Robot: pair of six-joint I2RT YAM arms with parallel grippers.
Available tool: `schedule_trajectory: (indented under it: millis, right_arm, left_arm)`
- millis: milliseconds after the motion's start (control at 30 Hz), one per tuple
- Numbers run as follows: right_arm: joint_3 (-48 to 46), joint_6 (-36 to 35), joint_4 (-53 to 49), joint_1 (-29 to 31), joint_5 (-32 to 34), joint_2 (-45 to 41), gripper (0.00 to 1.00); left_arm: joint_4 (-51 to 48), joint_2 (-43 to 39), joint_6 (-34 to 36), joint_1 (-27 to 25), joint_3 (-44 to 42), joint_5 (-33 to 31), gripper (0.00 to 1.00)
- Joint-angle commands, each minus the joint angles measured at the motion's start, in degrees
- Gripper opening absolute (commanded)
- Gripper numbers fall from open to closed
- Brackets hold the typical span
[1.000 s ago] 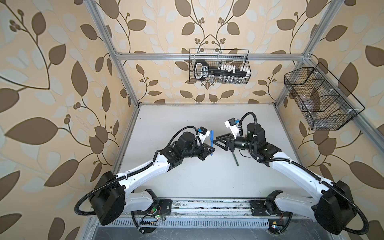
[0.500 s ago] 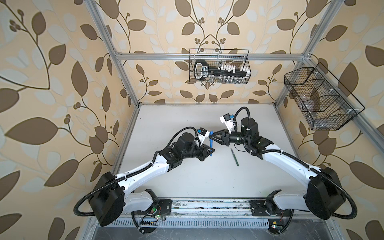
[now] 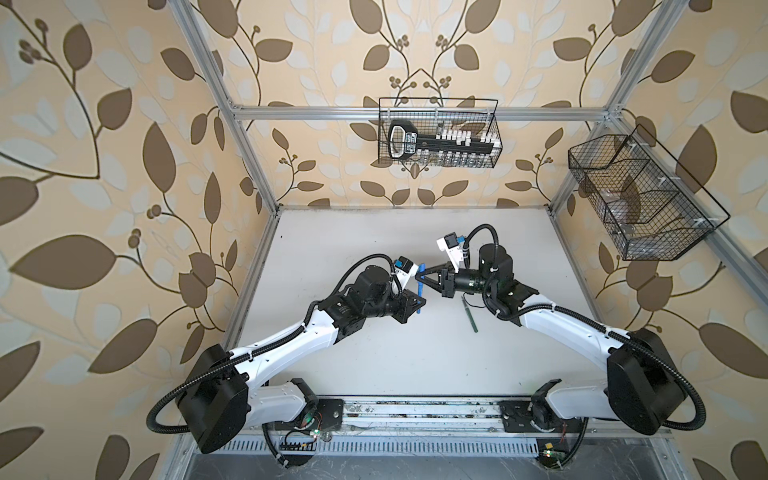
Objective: Insert the pens into the pen caps
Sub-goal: 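Carry the capped blue pen with the right gripper while the left gripper withdraws, then lower the capped blue pen beside the orange pen and open the right gripper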
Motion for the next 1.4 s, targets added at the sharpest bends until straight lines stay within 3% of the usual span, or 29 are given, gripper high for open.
schedule_trajectory:
  millis: [0,233,400,600,667,767,933,1033,1100,1233,1367]
  right_arm:
    - [-5.59,2.18,-4.56,3.91,-6.11,0.18,0.00]
    - [-9.68,2.33,-5.16,5.82,-5.89,-0.01,0.00]
    - [-9.16,-0.43,-10.26,6.89,-5.53,0.01,0.00]
    - [-3.98,-4.84,-21.64,3.89,1.35,-5.42,0.00]
    - [-1.06,-5.36,-24.37,0.67,1.97,-6.03,0.00]
    - [3.34,-6.99,-28.02,-3.65,2.27,-6.00,0.00]
    - [10.75,-10.27,-36.32,-8.57,3.23,-3.36,0.00]
    - [14.99,-14.36,-47.38,-12.65,8.17,-0.79,0.00]
    - [17.20,-16.76,-54.60,-16.71,11.11,1.55,0.00]
    - [21.05,-20.33,-64.97,-21.33,31.27,4.86,0.00]
    - [22.00,-21.46,-65.06,-29.64,33.06,11.00,0.00]
  left_arm:
    - [21.51,-0.83,1.88,6.13,7.04,-5.33,0.00]
    - [21.05,1.50,5.40,7.07,15.35,-3.20,0.00]
    - [20.19,0.13,6.57,7.13,15.39,-5.55,0.00]
    - [9.99,-1.85,8.46,7.20,15.20,-6.21,0.01]
    - [8.40,-2.79,7.94,7.24,13.54,-6.77,0.22]
    - [6.22,-4.44,6.79,7.21,10.48,-7.69,0.30]
    - [1.49,-9.59,4.08,7.26,5.80,-11.56,0.64]
    - [-2.25,-14.22,2.28,7.23,3.19,-15.15,0.81]
    - [-6.10,-16.71,1.60,7.24,2.28,-17.73,0.99]
    - [-13.31,-19.75,0.31,7.25,0.68,-22.45,0.99]
    - [-19.44,-19.85,-1.36,7.25,1.07,-25.24,0.99]
